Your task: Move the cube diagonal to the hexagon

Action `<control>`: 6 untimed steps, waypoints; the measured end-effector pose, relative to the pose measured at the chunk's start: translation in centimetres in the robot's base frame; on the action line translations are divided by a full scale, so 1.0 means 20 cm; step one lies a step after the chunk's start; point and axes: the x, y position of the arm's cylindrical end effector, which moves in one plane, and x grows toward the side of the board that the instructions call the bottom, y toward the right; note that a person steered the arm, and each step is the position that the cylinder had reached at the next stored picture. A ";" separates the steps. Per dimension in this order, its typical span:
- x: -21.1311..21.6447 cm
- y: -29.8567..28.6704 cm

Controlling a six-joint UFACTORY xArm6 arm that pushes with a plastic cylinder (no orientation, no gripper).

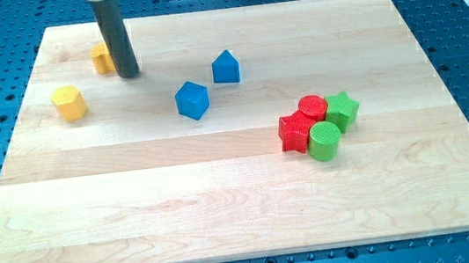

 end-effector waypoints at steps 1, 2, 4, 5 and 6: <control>0.18 0.28; 0.20 0.53; 0.36 0.62; 0.32 0.19; 0.28 0.21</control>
